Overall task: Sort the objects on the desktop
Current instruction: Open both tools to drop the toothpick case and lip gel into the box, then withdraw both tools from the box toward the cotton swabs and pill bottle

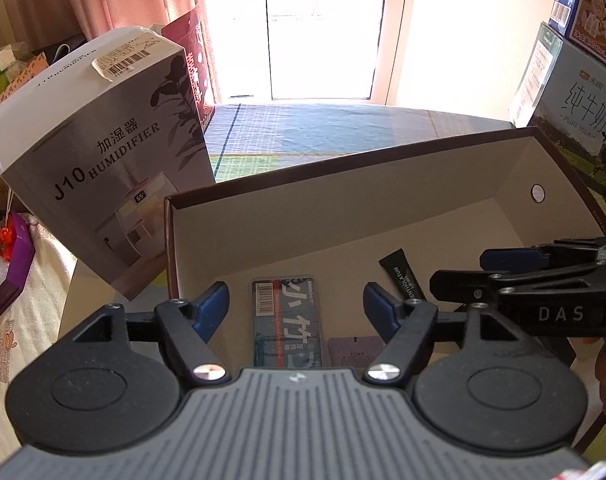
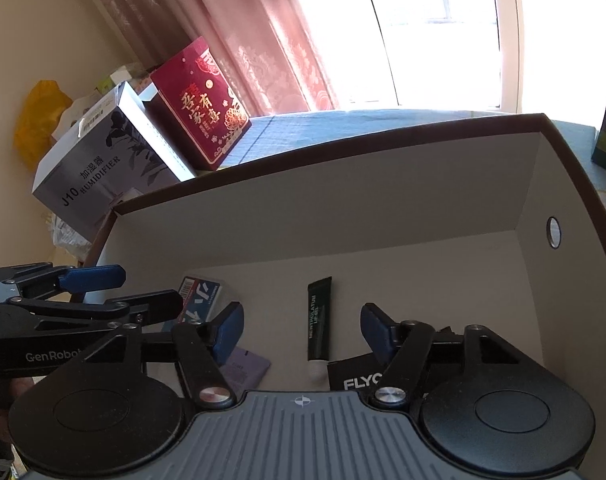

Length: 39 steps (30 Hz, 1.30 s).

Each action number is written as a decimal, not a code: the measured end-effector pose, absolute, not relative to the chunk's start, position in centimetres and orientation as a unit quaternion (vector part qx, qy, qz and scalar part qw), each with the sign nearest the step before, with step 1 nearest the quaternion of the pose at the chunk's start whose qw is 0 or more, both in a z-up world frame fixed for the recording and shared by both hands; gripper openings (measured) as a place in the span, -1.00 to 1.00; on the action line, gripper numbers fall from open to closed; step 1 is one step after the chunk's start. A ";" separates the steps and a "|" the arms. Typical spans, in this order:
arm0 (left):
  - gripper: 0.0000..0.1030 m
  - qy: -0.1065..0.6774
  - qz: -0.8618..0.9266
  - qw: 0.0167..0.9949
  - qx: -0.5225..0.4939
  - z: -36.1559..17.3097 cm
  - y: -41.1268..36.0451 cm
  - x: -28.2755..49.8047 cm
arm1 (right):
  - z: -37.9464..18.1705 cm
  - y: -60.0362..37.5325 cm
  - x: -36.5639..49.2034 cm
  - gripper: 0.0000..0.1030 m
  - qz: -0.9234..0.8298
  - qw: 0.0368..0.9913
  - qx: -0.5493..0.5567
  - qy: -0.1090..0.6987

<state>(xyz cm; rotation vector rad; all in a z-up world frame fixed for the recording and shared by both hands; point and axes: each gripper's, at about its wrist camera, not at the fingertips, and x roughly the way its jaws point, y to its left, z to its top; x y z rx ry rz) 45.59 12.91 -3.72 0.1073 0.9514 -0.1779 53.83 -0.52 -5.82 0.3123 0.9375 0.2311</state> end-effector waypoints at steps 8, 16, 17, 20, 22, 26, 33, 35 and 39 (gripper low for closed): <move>0.65 0.439 -0.069 0.894 0.057 -2.2 13.0 42.5 | -3.2 -0.4 49.7 0.81 0.115 0.898 0.093 0.415; 0.74 0.424 -0.055 0.902 0.051 -0.1 13.1 38.1 | -1.0 -0.4 44.6 0.95 0.103 0.917 0.058 0.381; 0.74 0.423 -0.054 0.903 0.049 0.2 13.1 37.4 | -0.7 -0.2 44.0 0.96 0.102 0.919 0.058 0.377; 0.74 0.422 -0.052 0.904 0.039 0.9 13.0 35.3 | 0.2 -0.1 42.0 0.96 0.099 0.923 0.059 0.366; 0.74 0.420 -0.052 0.906 0.034 1.4 13.0 33.8 | 0.6 0.0 40.6 0.96 0.097 0.926 0.061 0.361; 0.74 0.418 -0.053 0.906 0.026 2.2 12.9 31.2 | 1.2 0.0 37.8 0.96 0.095 0.929 0.063 0.352; 0.74 0.416 -0.059 0.907 0.021 3.1 12.3 26.7 | 2.2 -0.4 33.5 0.96 0.089 0.933 0.070 0.342; 0.74 0.416 -0.060 0.907 0.021 3.2 12.2 25.5 | 2.4 -0.4 32.3 0.96 0.088 0.934 0.069 0.340; 0.74 0.417 -0.062 0.907 0.024 3.3 11.7 23.3 | 2.5 -0.7 29.9 0.96 0.084 0.935 0.066 0.340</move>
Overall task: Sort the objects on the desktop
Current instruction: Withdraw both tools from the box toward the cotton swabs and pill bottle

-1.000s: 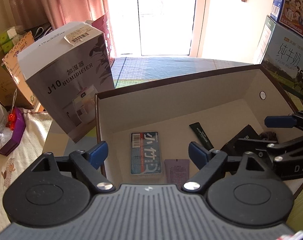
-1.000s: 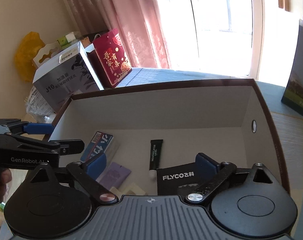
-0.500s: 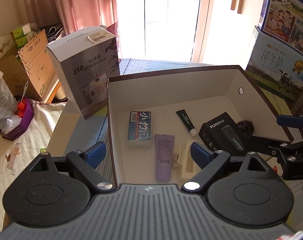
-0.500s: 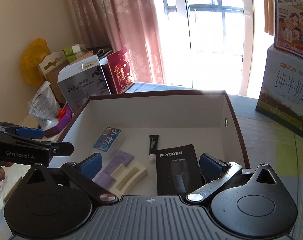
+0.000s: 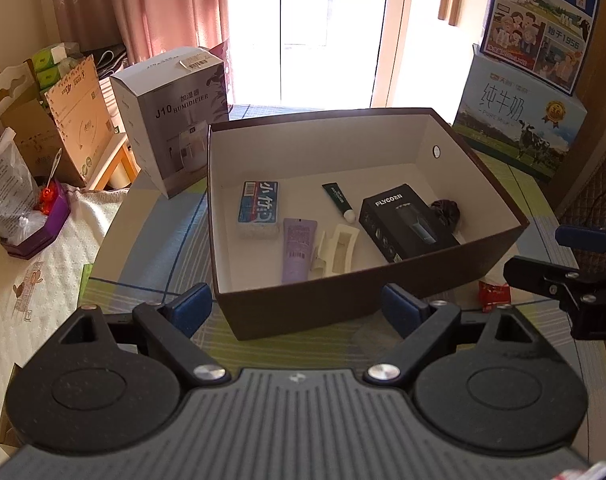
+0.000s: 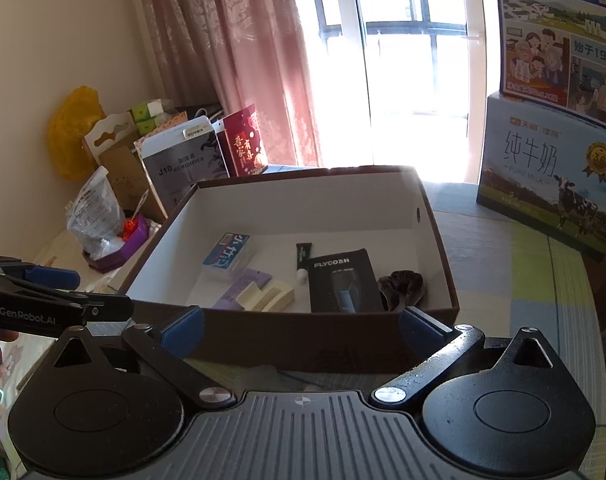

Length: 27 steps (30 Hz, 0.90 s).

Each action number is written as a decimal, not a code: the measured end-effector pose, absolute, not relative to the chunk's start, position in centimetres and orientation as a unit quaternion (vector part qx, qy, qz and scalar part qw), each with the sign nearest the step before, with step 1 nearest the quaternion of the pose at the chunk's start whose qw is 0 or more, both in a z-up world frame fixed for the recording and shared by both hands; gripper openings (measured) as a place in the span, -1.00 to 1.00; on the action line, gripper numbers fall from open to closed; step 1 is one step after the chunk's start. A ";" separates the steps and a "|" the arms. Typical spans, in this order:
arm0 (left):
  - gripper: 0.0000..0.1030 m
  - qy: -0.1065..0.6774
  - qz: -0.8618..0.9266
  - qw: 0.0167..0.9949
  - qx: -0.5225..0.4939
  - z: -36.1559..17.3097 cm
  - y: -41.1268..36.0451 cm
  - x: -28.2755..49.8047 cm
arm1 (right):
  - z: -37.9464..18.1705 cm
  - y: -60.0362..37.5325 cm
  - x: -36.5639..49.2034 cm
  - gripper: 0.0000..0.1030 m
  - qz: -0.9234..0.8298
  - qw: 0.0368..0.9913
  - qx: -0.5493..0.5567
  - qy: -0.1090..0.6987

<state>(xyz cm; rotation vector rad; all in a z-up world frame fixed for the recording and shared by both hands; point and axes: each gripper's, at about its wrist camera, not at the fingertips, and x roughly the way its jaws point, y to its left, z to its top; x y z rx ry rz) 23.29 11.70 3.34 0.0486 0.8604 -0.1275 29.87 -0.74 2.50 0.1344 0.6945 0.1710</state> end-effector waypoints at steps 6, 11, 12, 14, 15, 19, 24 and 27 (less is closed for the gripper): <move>0.74 0.420 -0.068 0.905 0.027 3.3 10.8 20.4 | 2.2 -0.9 26.8 0.96 0.083 0.932 0.057 0.349; 0.74 0.429 -0.070 0.900 0.032 2.6 10.1 18.5 | 1.9 -1.0 24.7 0.96 0.083 0.930 0.051 0.355; 0.74 0.431 -0.072 0.899 0.033 2.5 10.0 18.2 | 1.8 -1.0 24.3 0.96 0.083 0.929 0.051 0.357; 0.74 0.435 -0.074 0.897 0.034 2.3 9.7 17.5 | 1.7 -1.1 23.7 0.96 0.085 0.928 0.051 0.360; 0.74 0.437 -0.074 0.896 0.034 2.1 9.6 17.2 | 1.6 -1.1 23.4 0.96 0.086 0.927 0.050 0.362; 0.74 0.446 -0.076 0.891 0.039 1.5 9.1 16.0 | 1.2 -1.2 22.4 0.96 0.086 0.924 0.046 0.369; 0.74 0.458 -0.080 0.884 0.046 0.5 8.4 14.8 | 0.5 -1.3 21.2 0.96 0.088 0.919 0.041 0.382; 0.74 0.468 -0.081 0.879 0.046 -0.2 8.1 14.4 | -0.2 -1.3 20.3 0.96 0.087 0.915 0.041 0.391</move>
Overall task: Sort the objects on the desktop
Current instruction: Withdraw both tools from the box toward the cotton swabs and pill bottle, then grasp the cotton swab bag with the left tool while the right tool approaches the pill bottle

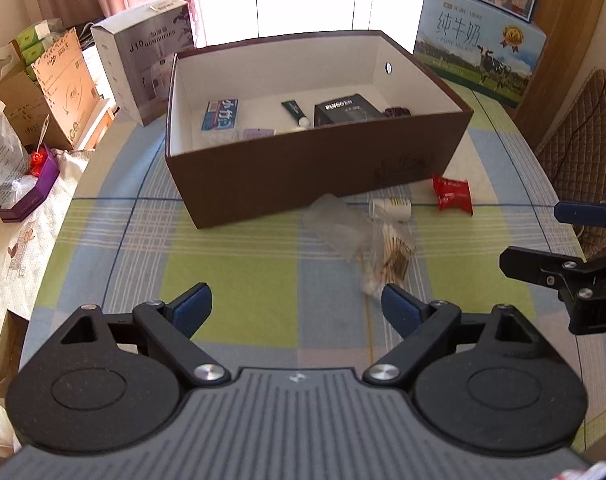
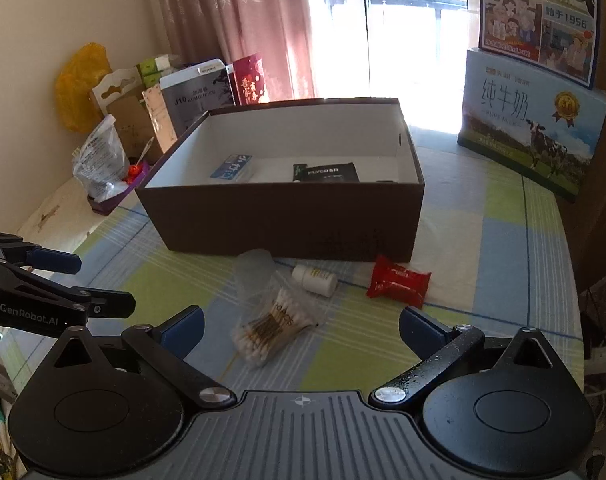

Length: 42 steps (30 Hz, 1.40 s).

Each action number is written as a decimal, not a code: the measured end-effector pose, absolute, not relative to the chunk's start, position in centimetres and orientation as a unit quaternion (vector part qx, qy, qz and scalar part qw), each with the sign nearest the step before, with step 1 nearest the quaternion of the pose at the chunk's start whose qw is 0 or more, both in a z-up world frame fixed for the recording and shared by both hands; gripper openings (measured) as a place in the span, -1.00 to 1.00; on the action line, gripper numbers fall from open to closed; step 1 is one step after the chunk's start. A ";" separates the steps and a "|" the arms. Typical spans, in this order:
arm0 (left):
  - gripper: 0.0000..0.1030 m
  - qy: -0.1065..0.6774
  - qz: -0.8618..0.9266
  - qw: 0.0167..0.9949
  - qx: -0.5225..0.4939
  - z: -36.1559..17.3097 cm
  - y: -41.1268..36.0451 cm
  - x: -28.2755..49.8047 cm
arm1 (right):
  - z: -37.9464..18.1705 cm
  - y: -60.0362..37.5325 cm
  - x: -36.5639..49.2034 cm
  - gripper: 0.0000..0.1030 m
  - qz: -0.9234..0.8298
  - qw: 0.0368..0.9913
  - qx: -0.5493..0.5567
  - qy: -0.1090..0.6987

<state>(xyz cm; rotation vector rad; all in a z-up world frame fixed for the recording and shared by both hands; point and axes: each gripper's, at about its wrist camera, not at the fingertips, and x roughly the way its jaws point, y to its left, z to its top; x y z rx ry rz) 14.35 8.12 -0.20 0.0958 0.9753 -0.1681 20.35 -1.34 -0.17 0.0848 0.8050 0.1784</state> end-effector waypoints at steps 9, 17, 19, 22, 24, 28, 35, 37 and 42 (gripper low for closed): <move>0.74 0.487 -0.088 0.868 0.052 -1.7 7.1 13.4 | -1.9 -2.0 18.7 0.96 0.077 0.904 0.053 0.416; 0.74 0.488 -0.098 0.865 0.057 -2.2 6.2 13.2 | -2.6 -2.5 17.9 0.96 0.068 0.900 0.055 0.427; 0.74 0.488 -0.101 0.865 0.059 -2.3 5.9 13.2 | -2.8 -2.7 17.8 0.96 0.064 0.899 0.056 0.430; 0.74 0.488 -0.106 0.864 0.062 -2.5 5.6 13.3 | -3.1 -3.0 17.7 0.96 0.057 0.898 0.055 0.433; 0.74 0.487 -0.108 0.864 0.064 -2.6 5.4 13.3 | -3.3 -3.2 17.7 0.96 0.052 0.897 0.054 0.435; 0.74 0.482 -0.120 0.865 0.065 -3.0 4.9 13.5 | -3.7 -3.7 17.6 0.96 0.042 0.896 0.056 0.438; 0.71 0.473 -0.140 0.866 0.085 -4.2 3.8 14.0 | -4.6 -4.9 17.9 0.96 0.021 0.893 0.067 0.445; 0.70 0.473 -0.145 0.864 0.088 -4.7 3.6 14.2 | -4.8 -5.3 18.0 0.96 0.015 0.892 0.068 0.447; 0.60 0.472 -0.159 0.862 0.094 -5.6 2.9 15.0 | -5.4 -6.2 18.1 0.96 0.002 0.889 0.077 0.450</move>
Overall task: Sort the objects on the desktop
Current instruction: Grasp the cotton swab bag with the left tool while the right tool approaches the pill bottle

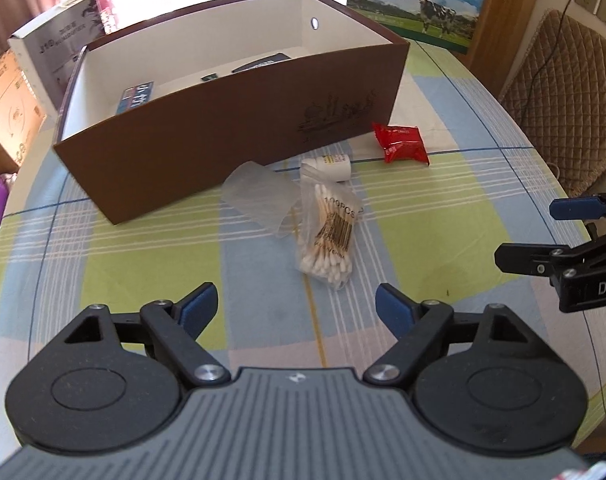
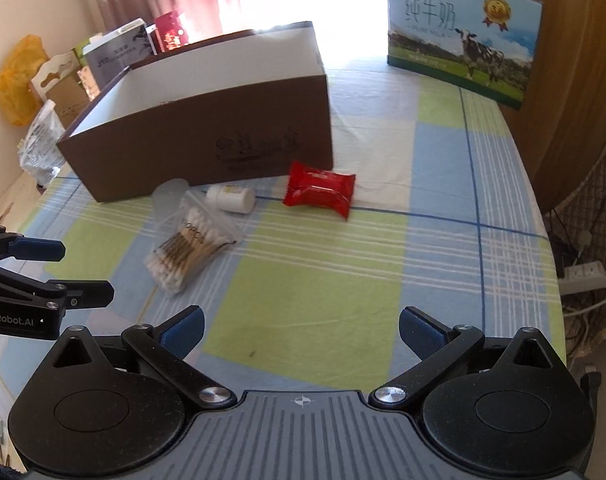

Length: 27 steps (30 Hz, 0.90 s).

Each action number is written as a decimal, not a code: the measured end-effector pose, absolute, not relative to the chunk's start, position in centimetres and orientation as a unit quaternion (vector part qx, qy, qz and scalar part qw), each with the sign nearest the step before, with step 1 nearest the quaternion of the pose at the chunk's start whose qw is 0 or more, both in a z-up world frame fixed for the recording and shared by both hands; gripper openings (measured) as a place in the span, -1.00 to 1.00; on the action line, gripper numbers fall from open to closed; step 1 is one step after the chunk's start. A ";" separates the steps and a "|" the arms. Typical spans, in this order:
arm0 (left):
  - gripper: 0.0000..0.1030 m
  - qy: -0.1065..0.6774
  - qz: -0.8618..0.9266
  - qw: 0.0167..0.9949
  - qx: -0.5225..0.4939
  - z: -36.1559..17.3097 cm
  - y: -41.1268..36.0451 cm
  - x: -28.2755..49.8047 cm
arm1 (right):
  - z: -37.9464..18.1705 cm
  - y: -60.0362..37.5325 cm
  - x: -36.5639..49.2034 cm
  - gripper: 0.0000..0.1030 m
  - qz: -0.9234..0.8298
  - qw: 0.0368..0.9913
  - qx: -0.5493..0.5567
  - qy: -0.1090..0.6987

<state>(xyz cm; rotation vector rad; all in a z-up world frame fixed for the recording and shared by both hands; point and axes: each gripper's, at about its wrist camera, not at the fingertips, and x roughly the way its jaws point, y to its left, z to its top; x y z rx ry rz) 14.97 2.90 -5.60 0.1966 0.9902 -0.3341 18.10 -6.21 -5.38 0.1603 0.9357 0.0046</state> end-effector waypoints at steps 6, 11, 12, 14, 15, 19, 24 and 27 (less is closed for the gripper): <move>0.39 0.462 -0.194 0.856 0.129 -7.1 1.0 16.3 | -6.2 -7.7 18.3 0.96 -0.019 0.884 0.091 0.458; 0.26 0.461 -0.208 0.850 0.147 -8.5 -0.2 17.9 | -6.7 -9.4 18.1 0.96 -0.044 0.881 0.103 0.460; 0.22 0.461 -0.211 0.849 0.149 -8.7 -0.5 18.2 | -6.7 -9.7 18.1 0.96 -0.049 0.880 0.106 0.461; 0.13 0.463 -0.217 0.846 0.152 -9.2 -1.0 18.8 | -6.8 -10.4 18.1 0.96 -0.059 0.878 0.112 0.463; 0.06 0.465 -0.220 0.844 0.155 -9.5 -1.3 19.1 | -6.9 -10.7 18.0 0.96 -0.063 0.876 0.115 0.463; -0.06 0.471 -0.224 0.837 0.166 -10.4 -2.2 20.2 | -7.2 -11.6 18.0 0.96 -0.077 0.872 0.123 0.467; -0.28 0.478 -0.223 0.832 0.169 -11.4 -2.7 21.3 | -7.4 -12.0 18.2 0.96 -0.083 0.869 0.126 0.471; -0.39 0.482 -0.228 0.830 0.165 -11.8 -2.7 21.5 | -7.6 -12.1 18.5 0.96 -0.082 0.868 0.126 0.474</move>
